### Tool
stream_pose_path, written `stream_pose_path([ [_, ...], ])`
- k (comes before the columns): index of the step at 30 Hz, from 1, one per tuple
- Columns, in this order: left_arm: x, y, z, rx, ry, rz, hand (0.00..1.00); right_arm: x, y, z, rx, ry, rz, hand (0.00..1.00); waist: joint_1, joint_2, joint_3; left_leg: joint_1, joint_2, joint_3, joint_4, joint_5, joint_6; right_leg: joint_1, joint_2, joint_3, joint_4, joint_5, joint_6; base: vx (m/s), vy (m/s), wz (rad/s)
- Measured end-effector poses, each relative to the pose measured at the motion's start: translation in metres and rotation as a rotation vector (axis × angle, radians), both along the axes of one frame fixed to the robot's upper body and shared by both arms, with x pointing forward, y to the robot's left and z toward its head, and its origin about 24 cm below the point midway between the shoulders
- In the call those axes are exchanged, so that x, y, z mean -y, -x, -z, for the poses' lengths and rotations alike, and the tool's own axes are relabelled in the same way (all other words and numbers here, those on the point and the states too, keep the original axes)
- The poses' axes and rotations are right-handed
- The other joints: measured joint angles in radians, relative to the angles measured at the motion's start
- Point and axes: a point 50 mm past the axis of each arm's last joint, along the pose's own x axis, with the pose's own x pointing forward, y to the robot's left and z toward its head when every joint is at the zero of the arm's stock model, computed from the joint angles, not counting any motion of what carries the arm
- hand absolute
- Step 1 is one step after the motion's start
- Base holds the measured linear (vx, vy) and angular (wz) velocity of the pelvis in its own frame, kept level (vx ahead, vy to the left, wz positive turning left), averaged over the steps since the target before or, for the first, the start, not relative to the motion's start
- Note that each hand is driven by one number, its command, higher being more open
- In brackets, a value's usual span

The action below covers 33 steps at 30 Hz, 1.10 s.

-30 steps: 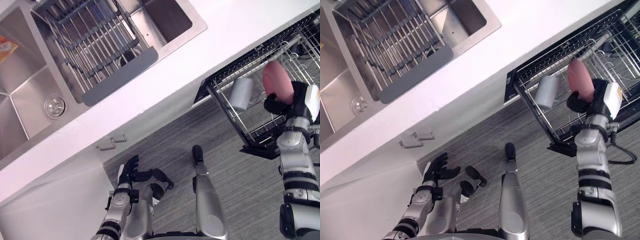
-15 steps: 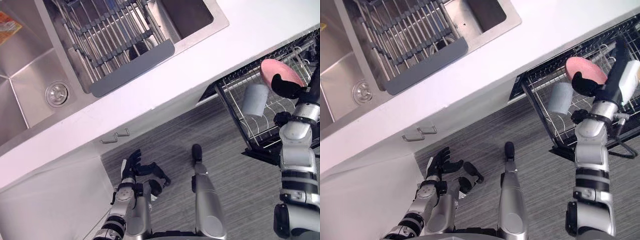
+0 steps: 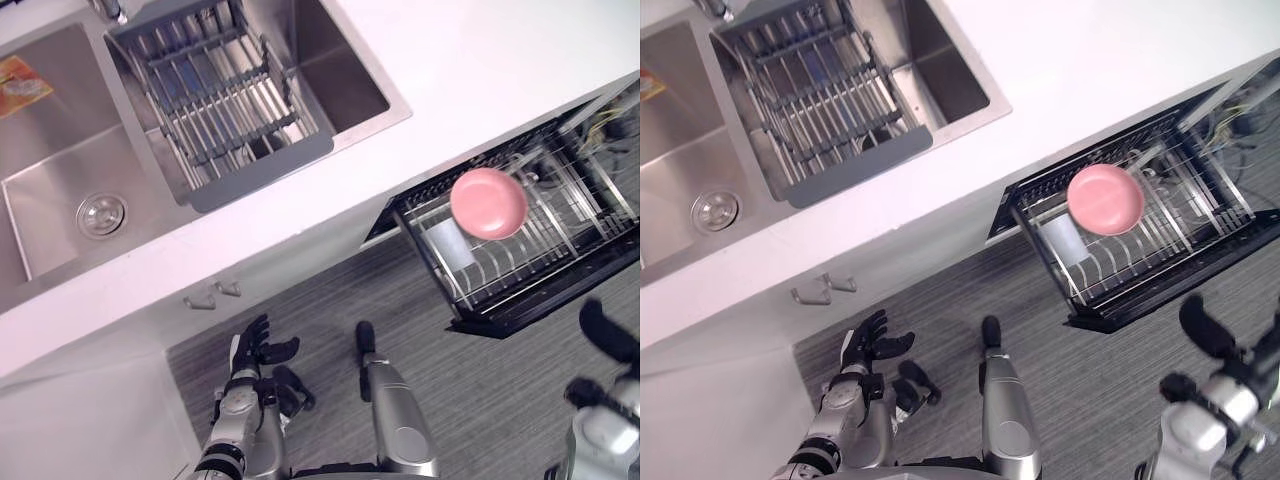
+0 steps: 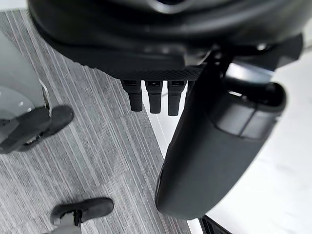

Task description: Walk over to the sink, pick up the cup, carry it to the dishwasher, place the cup inside the dishwasher, then close the dishwasher door

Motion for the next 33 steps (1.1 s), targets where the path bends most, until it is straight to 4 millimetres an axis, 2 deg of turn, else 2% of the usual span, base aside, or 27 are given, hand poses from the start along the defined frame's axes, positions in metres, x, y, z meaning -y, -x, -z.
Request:
stream_pose_path([
  [2,0.000,0.005,0.004,-0.022,0.003,-0.001,0.90,-0.002,0.017,0.032,-0.043,-0.152,0.043,0.90,-0.005,0.001,-0.020,0.015,0.006,0.005,0.009,-0.013,-0.005,-0.001,0.001,0.000,0.034,-0.026,-0.003,0.05,-0.017,-0.08],
  [4,-0.001,0.005,0.004,-0.024,0.002,-0.001,0.90,-0.006,0.024,0.052,-0.045,-0.274,0.058,0.90,-0.007,0.006,-0.023,0.020,0.016,0.006,0.030,-0.025,-0.010,-0.006,0.005,0.001,0.064,-0.044,-0.003,0.03,-0.021,-0.07],
  [6,-0.002,0.005,0.003,-0.021,-0.003,-0.001,0.90,-0.012,0.022,0.065,-0.047,-0.352,0.043,0.90,-0.007,0.009,-0.025,0.014,0.024,0.008,0.047,-0.032,-0.012,-0.022,0.007,0.002,0.092,-0.057,-0.007,0.01,-0.034,-0.06],
  [8,-0.005,0.003,0.001,-0.012,-0.011,-0.001,0.90,-0.019,0.011,0.071,-0.048,-0.388,-0.011,0.90,-0.009,0.009,-0.025,-0.007,0.032,0.007,0.067,-0.036,-0.012,-0.047,0.009,0.003,0.114,-0.063,-0.009,-0.01,-0.041,-0.03],
  [11,-0.009,-0.002,-0.005,0.020,-0.025,0.003,0.90,-0.028,-0.024,0.065,-0.005,-0.388,-0.137,0.90,0.003,0.009,-0.023,-0.056,0.041,0.004,0.091,-0.037,-0.009,-0.099,0.003,-0.010,0.131,-0.063,-0.010,-0.05,-0.040,0.01],
  [13,-0.013,-0.007,-0.011,0.051,-0.047,0.015,0.90,-0.034,-0.062,0.050,0.036,-0.345,-0.274,0.90,0.010,0.011,-0.012,-0.095,0.042,-0.018,0.099,-0.038,-0.009,-0.123,-0.011,-0.041,0.135,-0.059,-0.015,-0.05,-0.025,0.20],
  [18,-0.023,-0.026,-0.028,0.136,-0.074,0.014,0.90,-0.021,-0.099,0.026,-0.002,-0.201,-0.349,0.90,0.051,0.026,0.028,-0.196,0.023,-0.080,0.087,-0.001,0.006,-0.179,-0.043,-0.105,0.136,-0.049,-0.020,-0.01,-0.034,0.43],
  [22,-0.028,-0.030,-0.032,0.153,-0.091,0.011,0.90,-0.024,-0.132,0.001,0.086,-0.163,-0.365,0.90,0.061,0.033,0.044,-0.214,-0.010,-0.110,0.039,0.035,0.012,-0.185,-0.068,-0.134,0.127,-0.047,-0.019,0.02,-0.034,0.30],
  [24,-0.028,-0.030,-0.033,0.161,-0.091,0.012,0.90,-0.026,-0.152,-0.017,0.118,-0.126,-0.404,0.90,0.064,0.039,0.047,-0.217,-0.027,-0.124,0.015,0.052,0.014,-0.185,-0.080,-0.146,0.123,-0.046,-0.018,0.00,-0.034,0.28],
  [26,-0.028,-0.032,-0.035,0.173,-0.092,0.013,0.90,-0.028,-0.180,-0.050,0.174,-0.049,-0.470,0.90,0.075,0.055,0.055,-0.222,-0.042,-0.141,-0.012,0.076,0.017,-0.183,-0.088,-0.159,0.115,-0.039,-0.020,-0.02,-0.045,0.26],
  [29,-0.028,-0.033,-0.036,0.181,-0.092,0.013,0.90,-0.031,-0.211,-0.081,0.184,0.035,-0.545,0.90,0.086,0.075,0.064,-0.225,-0.050,-0.162,-0.040,0.105,0.016,-0.176,-0.090,-0.179,0.101,-0.030,-0.025,-0.04,-0.068,0.24],
  [31,-0.026,-0.035,-0.037,0.188,-0.089,0.016,0.90,-0.032,-0.235,-0.108,0.183,0.092,-0.582,0.90,0.102,0.097,0.069,-0.226,-0.057,-0.190,-0.073,0.140,0.012,-0.165,-0.090,-0.207,0.088,-0.024,-0.034,-0.04,-0.107,0.34],
  [33,-0.028,-0.032,-0.035,0.181,-0.093,0.011,0.90,-0.028,-0.233,-0.103,0.154,0.093,-0.560,0.90,0.092,0.103,0.068,-0.224,-0.058,-0.223,-0.090,0.160,0.008,-0.142,-0.088,-0.239,0.076,-0.023,-0.036,-0.02,-0.102,0.39],
])
